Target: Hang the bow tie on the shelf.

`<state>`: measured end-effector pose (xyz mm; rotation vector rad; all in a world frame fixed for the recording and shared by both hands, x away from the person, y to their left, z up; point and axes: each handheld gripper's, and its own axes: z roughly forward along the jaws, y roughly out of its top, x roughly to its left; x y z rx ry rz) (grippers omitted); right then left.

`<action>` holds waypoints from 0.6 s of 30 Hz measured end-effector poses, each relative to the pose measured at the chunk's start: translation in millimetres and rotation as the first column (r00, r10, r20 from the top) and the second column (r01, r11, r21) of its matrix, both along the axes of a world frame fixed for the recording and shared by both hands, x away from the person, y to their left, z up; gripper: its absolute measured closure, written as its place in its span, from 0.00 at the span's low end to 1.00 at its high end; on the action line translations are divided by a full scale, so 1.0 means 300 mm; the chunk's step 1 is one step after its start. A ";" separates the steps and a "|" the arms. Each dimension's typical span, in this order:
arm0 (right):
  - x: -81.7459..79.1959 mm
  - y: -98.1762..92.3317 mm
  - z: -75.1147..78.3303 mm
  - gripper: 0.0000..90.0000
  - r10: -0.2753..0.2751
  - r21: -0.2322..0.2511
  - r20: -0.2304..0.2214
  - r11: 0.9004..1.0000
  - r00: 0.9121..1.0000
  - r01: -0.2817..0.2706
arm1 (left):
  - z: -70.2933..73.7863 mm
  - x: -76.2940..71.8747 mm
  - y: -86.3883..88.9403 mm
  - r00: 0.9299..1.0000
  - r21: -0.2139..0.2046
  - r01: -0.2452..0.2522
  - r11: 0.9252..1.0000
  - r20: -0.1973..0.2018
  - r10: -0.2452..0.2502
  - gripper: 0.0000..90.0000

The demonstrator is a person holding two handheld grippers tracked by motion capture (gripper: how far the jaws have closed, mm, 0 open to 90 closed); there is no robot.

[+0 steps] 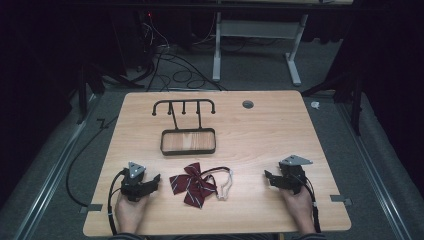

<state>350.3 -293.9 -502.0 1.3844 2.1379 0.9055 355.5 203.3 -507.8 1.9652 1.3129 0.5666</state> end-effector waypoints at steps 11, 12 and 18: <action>0.000 -0.001 0.000 0.36 0.002 0.000 0.000 1.000 1.000 -0.002 | 0.000 0.000 -0.001 1.000 0.004 -0.002 1.000 -0.001 0.002 0.39; 0.001 -0.001 0.000 0.36 0.001 0.000 0.000 1.000 1.000 -0.001 | 0.000 0.001 0.000 1.000 -0.004 0.002 1.000 -0.003 -0.002 0.38; 0.001 -0.002 0.000 0.36 0.003 0.001 0.003 1.000 1.000 -0.003 | 0.000 0.002 0.000 1.000 -0.010 -0.003 1.000 -0.006 0.003 0.36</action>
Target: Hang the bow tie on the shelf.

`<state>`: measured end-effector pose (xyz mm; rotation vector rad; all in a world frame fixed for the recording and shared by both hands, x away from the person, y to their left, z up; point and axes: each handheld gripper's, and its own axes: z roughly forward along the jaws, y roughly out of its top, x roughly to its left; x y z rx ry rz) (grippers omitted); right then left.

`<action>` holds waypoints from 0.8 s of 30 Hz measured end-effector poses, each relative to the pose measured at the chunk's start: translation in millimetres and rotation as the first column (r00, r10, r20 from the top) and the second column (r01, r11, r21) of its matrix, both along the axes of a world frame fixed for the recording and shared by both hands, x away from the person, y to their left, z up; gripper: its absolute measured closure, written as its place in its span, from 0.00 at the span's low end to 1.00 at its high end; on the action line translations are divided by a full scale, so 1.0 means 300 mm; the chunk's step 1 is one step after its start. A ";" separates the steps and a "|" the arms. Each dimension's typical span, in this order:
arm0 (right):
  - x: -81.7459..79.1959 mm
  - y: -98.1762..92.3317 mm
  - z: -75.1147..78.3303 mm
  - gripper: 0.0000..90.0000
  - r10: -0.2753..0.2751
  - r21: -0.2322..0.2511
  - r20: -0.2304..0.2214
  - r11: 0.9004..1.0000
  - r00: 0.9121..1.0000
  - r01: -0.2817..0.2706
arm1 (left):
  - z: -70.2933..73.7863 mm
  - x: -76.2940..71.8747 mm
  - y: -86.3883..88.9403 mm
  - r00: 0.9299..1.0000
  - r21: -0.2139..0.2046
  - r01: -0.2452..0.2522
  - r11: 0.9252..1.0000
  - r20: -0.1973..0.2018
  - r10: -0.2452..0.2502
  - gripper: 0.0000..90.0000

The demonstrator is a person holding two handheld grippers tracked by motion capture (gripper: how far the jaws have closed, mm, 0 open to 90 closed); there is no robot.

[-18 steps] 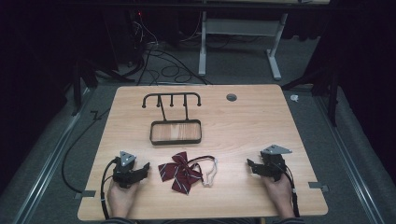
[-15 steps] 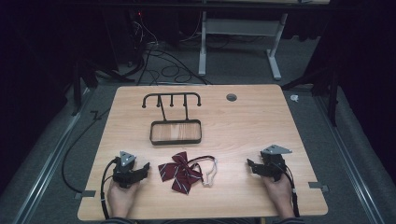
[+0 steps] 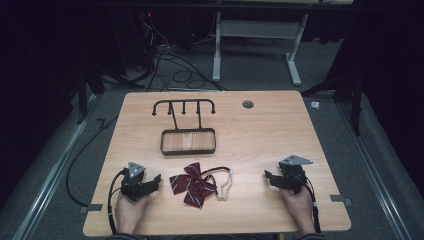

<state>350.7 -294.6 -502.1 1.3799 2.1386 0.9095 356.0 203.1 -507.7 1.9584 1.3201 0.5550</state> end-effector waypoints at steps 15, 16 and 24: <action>-0.001 0.001 0.000 0.36 0.003 0.001 -0.002 1.000 1.000 -0.003 | 0.003 -0.003 0.002 1.000 0.007 -0.017 1.000 0.001 0.017 0.42; -0.001 0.001 0.000 0.36 0.003 0.000 -0.003 1.000 1.000 -0.003 | 0.005 -0.004 0.005 1.000 0.006 -0.016 1.000 0.000 0.016 0.42; -0.001 0.001 0.000 0.36 0.003 0.000 -0.002 1.000 1.000 -0.003 | 0.023 -0.017 0.013 1.000 -0.032 -0.015 0.999 -0.002 0.015 0.43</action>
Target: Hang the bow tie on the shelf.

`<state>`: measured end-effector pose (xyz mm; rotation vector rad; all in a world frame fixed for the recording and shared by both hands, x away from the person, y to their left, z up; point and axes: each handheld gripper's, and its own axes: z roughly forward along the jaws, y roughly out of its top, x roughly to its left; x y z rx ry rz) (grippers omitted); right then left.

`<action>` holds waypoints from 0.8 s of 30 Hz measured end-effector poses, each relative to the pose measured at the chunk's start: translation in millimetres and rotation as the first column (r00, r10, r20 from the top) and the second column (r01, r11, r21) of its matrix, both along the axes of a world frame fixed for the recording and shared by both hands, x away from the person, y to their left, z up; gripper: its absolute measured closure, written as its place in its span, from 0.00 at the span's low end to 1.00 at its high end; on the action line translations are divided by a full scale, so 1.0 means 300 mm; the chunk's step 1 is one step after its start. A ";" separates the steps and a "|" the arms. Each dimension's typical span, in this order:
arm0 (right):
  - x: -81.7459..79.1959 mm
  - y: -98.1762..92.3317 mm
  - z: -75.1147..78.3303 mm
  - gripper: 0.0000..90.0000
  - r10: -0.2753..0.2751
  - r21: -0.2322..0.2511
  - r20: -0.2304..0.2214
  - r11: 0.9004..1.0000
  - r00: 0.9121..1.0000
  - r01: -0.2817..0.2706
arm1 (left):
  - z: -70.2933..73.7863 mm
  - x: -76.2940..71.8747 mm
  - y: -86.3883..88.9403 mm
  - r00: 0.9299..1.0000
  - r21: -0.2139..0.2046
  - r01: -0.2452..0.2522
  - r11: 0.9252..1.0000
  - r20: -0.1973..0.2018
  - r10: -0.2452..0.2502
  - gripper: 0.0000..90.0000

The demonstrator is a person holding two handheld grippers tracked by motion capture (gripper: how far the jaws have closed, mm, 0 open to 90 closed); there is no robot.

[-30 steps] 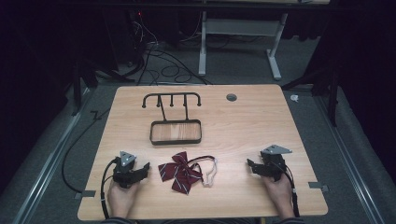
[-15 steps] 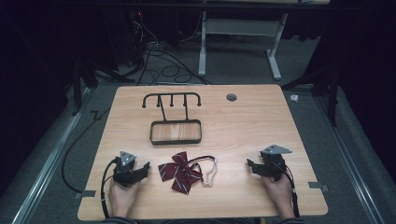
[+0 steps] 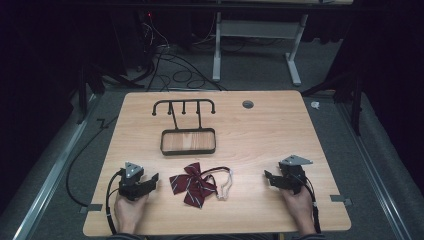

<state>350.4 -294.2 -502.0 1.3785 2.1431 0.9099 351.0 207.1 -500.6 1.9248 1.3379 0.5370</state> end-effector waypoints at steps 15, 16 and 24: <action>0.000 0.000 0.000 0.36 0.004 0.000 -0.001 1.000 1.000 -0.004 | 0.042 -0.023 -0.024 0.999 0.016 0.047 0.999 0.005 -0.047 0.50; 0.000 0.000 0.000 0.36 0.004 0.000 -0.001 1.000 1.000 -0.004 | 0.044 -0.023 -0.029 0.999 0.016 0.050 0.999 0.007 -0.050 0.51; 0.000 0.000 0.000 0.36 0.005 0.002 -0.001 1.000 1.000 -0.005 | 0.063 -0.028 -0.048 0.996 -0.030 0.085 0.996 0.008 -0.085 0.53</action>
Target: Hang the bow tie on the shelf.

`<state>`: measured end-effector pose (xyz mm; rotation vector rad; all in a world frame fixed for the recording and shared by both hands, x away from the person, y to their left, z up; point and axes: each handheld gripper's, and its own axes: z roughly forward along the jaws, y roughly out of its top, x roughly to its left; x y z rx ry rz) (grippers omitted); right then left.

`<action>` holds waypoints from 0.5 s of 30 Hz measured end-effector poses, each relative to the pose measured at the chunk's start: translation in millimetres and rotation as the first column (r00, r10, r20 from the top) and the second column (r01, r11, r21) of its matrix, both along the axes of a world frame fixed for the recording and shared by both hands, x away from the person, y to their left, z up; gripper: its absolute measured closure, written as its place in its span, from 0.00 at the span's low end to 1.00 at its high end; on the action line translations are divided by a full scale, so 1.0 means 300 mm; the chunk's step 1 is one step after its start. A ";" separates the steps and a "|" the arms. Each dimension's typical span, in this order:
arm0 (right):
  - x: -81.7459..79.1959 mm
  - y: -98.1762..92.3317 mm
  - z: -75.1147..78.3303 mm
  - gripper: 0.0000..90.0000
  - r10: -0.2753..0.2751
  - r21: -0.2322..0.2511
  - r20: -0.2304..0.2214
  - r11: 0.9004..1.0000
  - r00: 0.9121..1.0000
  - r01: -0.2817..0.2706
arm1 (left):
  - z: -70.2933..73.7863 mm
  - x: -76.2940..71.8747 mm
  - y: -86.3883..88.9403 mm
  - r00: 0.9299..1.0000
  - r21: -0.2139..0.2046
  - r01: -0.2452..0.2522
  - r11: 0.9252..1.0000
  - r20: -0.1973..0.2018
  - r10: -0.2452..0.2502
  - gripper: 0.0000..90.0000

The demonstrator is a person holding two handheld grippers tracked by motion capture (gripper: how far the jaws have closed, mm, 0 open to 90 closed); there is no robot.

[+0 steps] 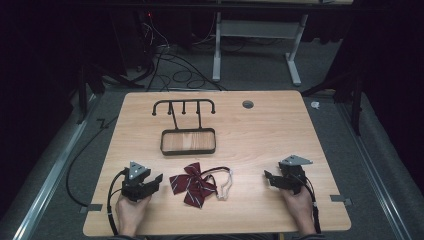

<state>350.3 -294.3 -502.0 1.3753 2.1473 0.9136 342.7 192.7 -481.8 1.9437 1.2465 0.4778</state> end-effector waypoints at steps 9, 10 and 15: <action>0.000 0.001 0.000 0.36 0.001 -0.002 0.000 1.000 1.000 -0.001 | 0.044 0.002 -0.044 0.997 0.012 0.071 0.997 0.007 -0.071 0.57; 0.000 0.000 0.000 0.36 0.001 -0.001 0.000 1.000 1.000 -0.001 | 0.048 0.002 -0.051 0.997 0.016 0.078 0.997 0.007 -0.078 0.57; 0.000 0.000 0.000 0.36 0.001 -0.001 0.000 1.000 1.000 -0.001 | 0.060 0.007 -0.066 0.994 -0.027 0.110 0.994 0.001 -0.110 0.58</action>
